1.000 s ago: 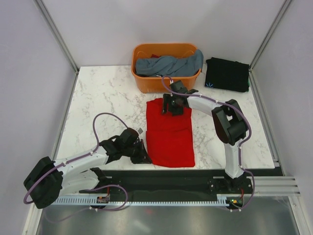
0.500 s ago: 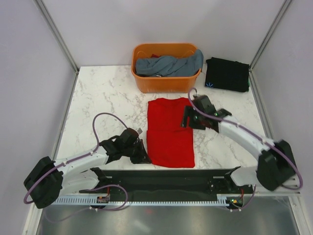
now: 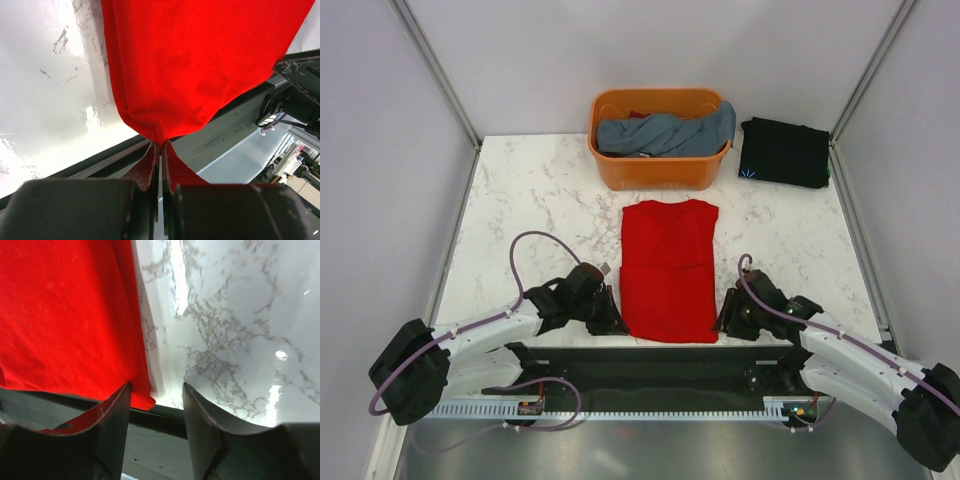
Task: Fold and stack the t-shirts
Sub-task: Fold the tshirt
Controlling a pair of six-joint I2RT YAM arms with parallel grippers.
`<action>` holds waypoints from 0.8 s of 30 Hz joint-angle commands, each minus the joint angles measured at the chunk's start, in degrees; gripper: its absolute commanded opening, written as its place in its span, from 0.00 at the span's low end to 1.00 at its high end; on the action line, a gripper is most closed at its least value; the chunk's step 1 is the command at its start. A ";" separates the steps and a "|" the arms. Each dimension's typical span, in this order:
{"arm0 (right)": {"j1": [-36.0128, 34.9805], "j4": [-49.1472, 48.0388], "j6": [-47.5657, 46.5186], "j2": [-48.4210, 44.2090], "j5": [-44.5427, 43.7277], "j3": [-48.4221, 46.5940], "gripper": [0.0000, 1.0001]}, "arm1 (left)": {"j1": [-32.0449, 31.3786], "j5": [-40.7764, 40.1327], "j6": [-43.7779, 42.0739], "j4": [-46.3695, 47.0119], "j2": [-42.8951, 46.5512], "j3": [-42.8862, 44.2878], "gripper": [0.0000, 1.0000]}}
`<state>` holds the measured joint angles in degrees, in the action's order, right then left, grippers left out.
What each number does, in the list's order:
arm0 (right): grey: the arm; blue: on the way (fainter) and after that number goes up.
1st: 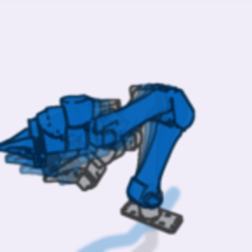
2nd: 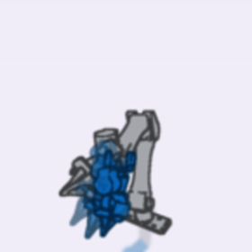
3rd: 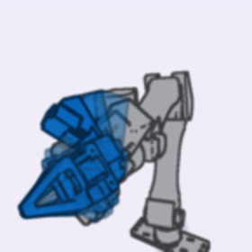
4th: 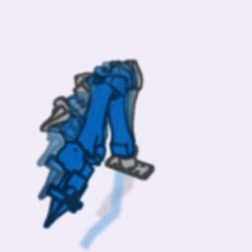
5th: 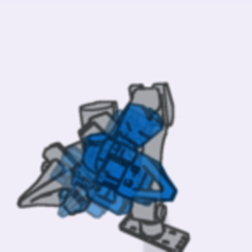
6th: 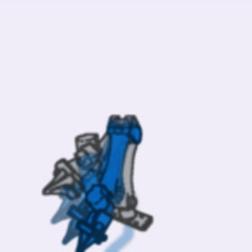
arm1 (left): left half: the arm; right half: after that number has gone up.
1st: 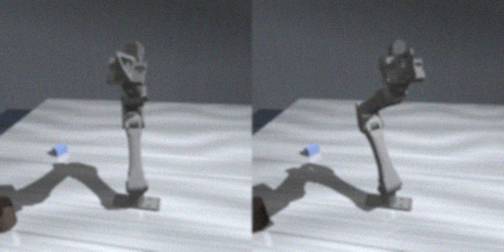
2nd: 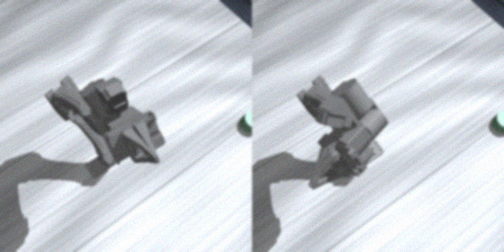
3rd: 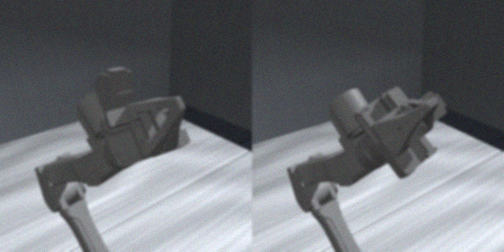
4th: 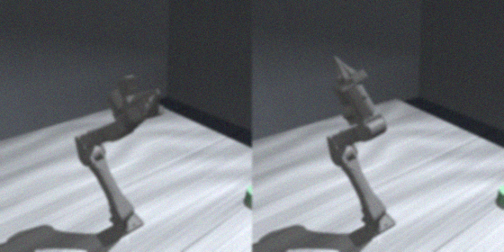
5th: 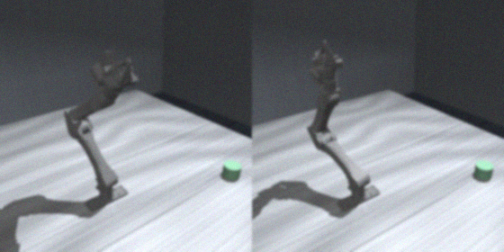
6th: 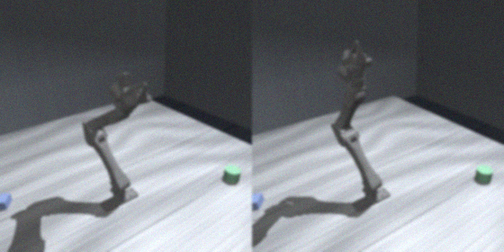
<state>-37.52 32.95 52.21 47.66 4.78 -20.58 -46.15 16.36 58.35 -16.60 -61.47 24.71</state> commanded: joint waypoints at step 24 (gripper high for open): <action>-7.31 -0.11 6.78 -0.29 0.16 -2.07 0.00 | -0.34 -2.12 4.14 -2.99 4.86 2.08 0.02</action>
<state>-44.42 27.75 59.77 47.92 6.61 -17.50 -46.15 15.44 59.86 -17.50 -59.33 23.94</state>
